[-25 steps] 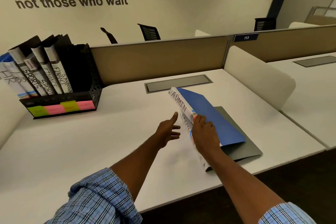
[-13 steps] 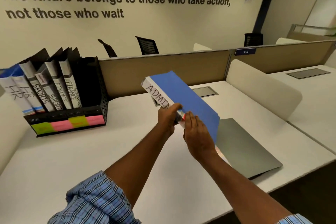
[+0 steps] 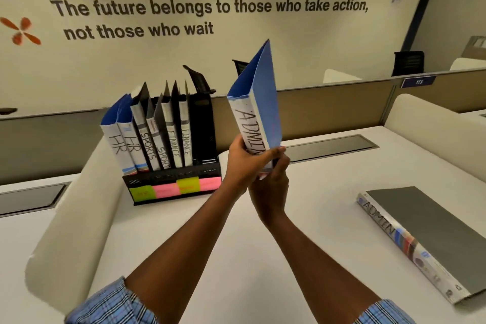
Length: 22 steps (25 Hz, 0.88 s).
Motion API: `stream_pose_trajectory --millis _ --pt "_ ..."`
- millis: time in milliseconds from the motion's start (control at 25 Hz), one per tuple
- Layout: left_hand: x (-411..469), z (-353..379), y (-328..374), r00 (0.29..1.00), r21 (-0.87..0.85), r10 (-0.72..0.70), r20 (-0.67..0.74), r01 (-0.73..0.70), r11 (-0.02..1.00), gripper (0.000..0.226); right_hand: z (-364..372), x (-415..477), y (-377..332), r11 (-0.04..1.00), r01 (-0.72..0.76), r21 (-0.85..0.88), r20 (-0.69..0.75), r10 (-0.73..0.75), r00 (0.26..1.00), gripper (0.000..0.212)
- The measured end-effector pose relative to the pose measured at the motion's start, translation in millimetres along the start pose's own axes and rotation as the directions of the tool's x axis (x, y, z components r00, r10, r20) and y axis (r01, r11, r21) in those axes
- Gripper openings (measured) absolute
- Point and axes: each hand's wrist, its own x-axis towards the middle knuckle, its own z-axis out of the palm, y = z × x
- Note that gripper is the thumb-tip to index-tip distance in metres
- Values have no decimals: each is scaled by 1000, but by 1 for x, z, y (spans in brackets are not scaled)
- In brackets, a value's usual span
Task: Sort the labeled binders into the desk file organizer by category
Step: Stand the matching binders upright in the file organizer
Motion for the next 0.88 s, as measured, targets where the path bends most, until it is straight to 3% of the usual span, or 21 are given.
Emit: stream_pose_trajectory --millis 80,240,360,440,640,800,880 --pt "4 -23 6 998 75 58 28 -60 995 71 20 5 -16 989 15 145 -52 -7 999 45" --pt "23 -67 21 990 114 115 79 -124 986 79 63 19 -33 960 86 265 -34 -79 996 43" --pt "44 -88 39 986 85 126 108 -136 987 89 98 30 -41 941 10 339 -43 4 999 51" --pt "63 -98 48 995 34 77 66 -80 996 106 119 35 -40 942 -15 335 -41 31 999 54" --pt "139 -125 76 983 -109 -160 -94 150 983 82 160 47 -21 926 79 369 -28 -74 997 53" --pt "192 -143 89 943 -114 -332 -25 327 938 106 186 51 0 913 0 408 118 -53 992 54" --pt "203 -142 85 936 -136 -350 40 352 926 102 197 54 11 902 -19 431 183 -67 981 58"
